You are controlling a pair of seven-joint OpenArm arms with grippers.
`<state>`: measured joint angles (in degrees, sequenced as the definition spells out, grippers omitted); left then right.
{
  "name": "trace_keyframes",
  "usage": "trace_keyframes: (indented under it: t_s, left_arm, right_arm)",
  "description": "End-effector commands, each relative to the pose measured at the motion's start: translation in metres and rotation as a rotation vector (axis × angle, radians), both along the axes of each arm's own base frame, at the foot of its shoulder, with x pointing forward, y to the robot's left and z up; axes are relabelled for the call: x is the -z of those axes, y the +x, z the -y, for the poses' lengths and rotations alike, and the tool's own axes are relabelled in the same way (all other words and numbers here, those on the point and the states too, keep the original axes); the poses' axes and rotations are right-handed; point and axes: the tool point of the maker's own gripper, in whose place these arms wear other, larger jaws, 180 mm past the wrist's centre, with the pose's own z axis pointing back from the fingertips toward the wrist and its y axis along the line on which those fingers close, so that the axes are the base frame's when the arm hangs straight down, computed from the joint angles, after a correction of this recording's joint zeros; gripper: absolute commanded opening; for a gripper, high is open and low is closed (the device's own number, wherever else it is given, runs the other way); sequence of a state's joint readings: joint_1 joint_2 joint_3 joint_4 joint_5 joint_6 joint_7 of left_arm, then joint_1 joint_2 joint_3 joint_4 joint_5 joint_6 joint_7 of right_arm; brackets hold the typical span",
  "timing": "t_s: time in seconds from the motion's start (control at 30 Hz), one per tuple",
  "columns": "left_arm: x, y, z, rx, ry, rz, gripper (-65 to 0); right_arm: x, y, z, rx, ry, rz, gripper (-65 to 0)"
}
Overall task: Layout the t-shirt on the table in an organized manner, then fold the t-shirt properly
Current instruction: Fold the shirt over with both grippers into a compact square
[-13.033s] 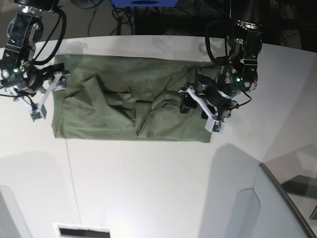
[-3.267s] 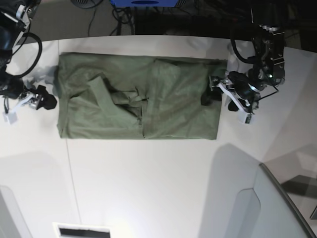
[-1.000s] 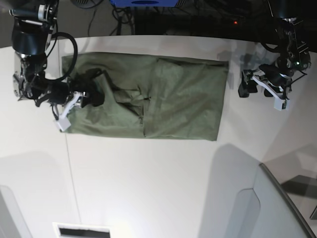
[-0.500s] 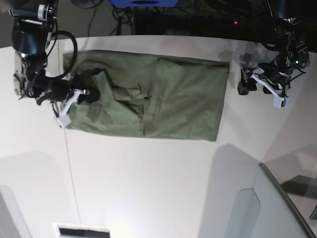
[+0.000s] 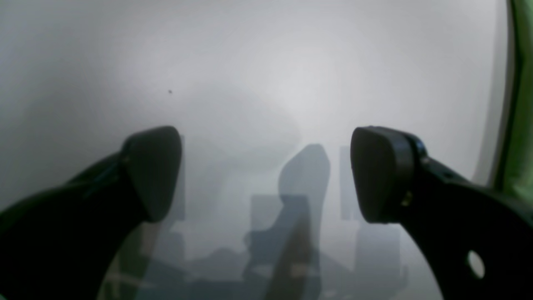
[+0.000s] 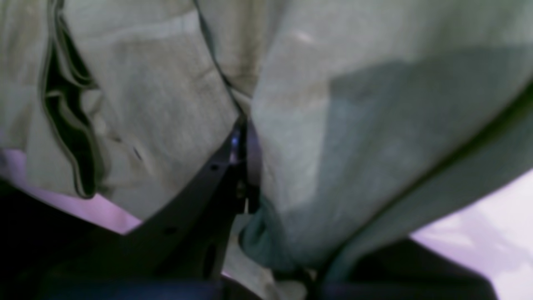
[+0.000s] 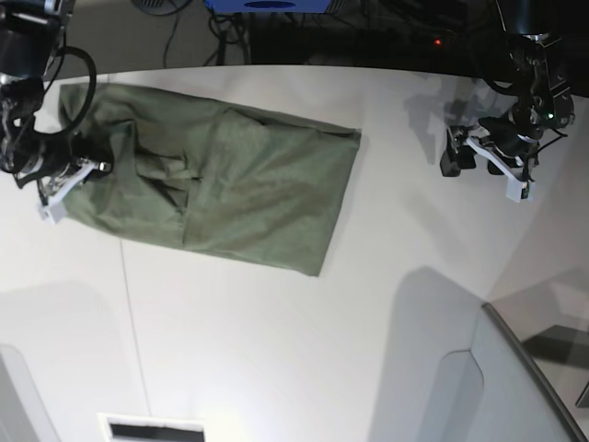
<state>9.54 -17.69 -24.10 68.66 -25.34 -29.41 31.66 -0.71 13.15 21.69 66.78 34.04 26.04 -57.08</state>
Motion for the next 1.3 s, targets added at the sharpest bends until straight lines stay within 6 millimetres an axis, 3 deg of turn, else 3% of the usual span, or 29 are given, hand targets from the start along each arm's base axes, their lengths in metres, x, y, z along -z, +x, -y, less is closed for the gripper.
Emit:
trace_keyframes:
  t_s: [0.0, 0.23, 0.37, 0.67, 0.93, 1.1, 1.27]
  left_arm:
    - [-0.012, 0.018, 0.009, 0.015, -0.013, 0.059, -2.5]
    - [0.002, 0.042, 0.091, 0.216, -0.017, 0.043, -2.5]
    - [-0.001, 0.057, 0.124, 0.273, -0.026, 0.063, -2.5]
    - [0.001, 0.067, 0.189, 0.427, -0.059, 0.065, -2.5]
    - [0.005, 0.067, 0.200, 0.438, -0.076, 0.053, -2.5]
    - [0.005, 0.066, 0.196, 0.438, -0.069, 0.049, -2.5]
    - [0.005, 0.067, 0.189, 0.438, -0.055, 0.048, -2.5]
  right_arm:
    - [-0.024, 0.026, 0.004, 0.002, -0.019, 0.098, -64.8]
    - [-0.052, 0.042, -0.025, -0.007, -0.061, 0.109, -64.8]
    - [-0.060, 0.049, -0.042, -0.006, -0.062, 0.105, -64.8]
    - [-0.074, 0.058, -0.091, -0.075, -0.043, 0.135, -64.8]
    - [-0.084, 0.067, -0.135, -0.182, -0.009, 0.154, -64.8]
    - [-0.098, 0.081, -0.155, -0.204, 0.023, 0.187, -64.8]
    - [-0.104, 0.082, -0.173, -0.234, 0.057, 0.155, -64.8]
